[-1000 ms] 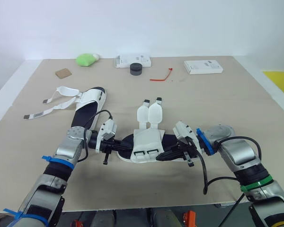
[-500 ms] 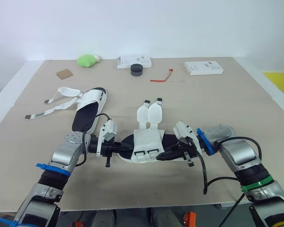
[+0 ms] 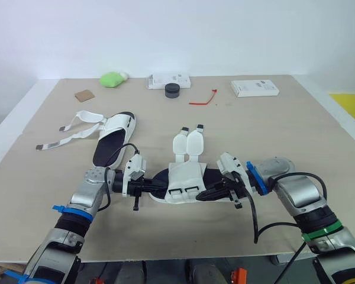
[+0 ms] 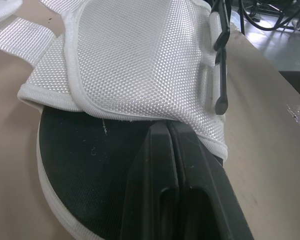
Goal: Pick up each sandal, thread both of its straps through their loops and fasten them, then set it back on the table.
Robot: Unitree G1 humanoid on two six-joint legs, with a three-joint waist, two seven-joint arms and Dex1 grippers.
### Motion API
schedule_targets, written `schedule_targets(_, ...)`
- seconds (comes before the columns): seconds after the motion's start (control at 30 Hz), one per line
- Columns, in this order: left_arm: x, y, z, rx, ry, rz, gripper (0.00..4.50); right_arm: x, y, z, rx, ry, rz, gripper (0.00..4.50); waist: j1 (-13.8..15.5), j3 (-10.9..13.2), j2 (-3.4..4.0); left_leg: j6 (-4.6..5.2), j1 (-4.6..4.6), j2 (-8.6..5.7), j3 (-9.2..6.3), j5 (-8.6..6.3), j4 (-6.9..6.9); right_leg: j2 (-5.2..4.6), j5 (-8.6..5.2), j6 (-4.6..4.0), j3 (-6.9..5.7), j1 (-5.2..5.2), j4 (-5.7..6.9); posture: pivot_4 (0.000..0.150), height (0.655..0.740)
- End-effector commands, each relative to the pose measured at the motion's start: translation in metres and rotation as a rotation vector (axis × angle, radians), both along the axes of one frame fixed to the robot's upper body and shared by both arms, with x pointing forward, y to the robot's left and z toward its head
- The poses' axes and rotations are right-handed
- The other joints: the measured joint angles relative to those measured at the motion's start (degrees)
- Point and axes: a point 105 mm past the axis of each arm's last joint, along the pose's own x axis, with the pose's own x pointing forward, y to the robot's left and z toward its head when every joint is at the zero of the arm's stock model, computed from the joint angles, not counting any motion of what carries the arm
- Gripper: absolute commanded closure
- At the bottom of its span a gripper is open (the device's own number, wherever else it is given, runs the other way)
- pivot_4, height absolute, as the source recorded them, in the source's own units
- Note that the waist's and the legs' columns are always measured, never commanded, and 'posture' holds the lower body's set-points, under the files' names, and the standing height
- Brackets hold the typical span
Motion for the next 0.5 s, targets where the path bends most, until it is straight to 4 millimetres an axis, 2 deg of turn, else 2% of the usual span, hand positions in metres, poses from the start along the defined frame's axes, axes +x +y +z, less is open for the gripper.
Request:
schedule_targets(0.03, -0.019, 0.001, -0.051, 0.143, 0.171, -0.015, 4.48, 0.0, 0.0, 0.018, 0.035, -0.017, 0.007, 4.14, 0.0, 0.0, 0.0, -0.01, 0.0, -0.01, 0.01, 0.0, 0.0, -0.02, 0.0, 0.0, 0.0, 0.02, -0.05, 0.15, 0.74)
schedule_targets(0.1, -0.019, 0.001, -0.05, 0.144, 0.168, -0.016, 4.5, 0.0, -0.003, 0.02, 0.031, -0.004, 0.0, 3.54, 0.0, -0.01, 0.02, -0.02, -0.01, -0.01, 0.01, -0.01, -0.01, -0.03, 0.0, 0.0, 0.0, 0.04, -0.09, 0.15, 0.74)
schedule_targets(0.2, -0.018, -0.001, -0.048, 0.138, 0.166, -0.015, 4.5, 0.002, -0.009, 0.023, 0.026, -0.014, -0.025, 2.14, 0.07, -0.02, 0.04, -0.04, -0.02, -0.01, 0.01, -0.02, -0.02, -0.03, -0.01, 0.02, 0.0, 0.05, -0.13, 0.15, 0.74)
schedule_targets(0.3, -0.017, -0.002, -0.047, 0.145, 0.15, -0.022, 4.5, 0.004, -0.021, 0.028, 0.004, -0.056, -0.073, 0.99, 0.15, -0.03, 0.06, -0.07, -0.04, -0.03, 0.01, -0.05, -0.02, -0.05, -0.02, 0.03, 0.0, 0.05, -0.18, 0.15, 0.74)
schedule_targets(0.33, -0.017, -0.003, -0.047, 0.147, 0.142, -0.026, 4.5, 0.004, -0.027, 0.03, 0.001, -0.072, -0.089, 0.8, 0.16, -0.03, 0.06, -0.07, -0.05, -0.06, 0.01, -0.05, -0.02, -0.08, -0.02, 0.04, 0.0, 0.05, -0.2, 0.15, 0.74)
schedule_targets(0.5, -0.016, -0.003, -0.046, 0.177, 0.112, -0.028, 4.5, 0.002, -0.061, 0.062, 0.02, -0.141, -0.209, 0.8, 0.19, -0.05, 0.09, -0.14, -0.1, -0.09, 0.02, -0.09, -0.03, -0.13, -0.03, 0.06, 0.0, 0.08, -0.39, 0.15, 0.74)
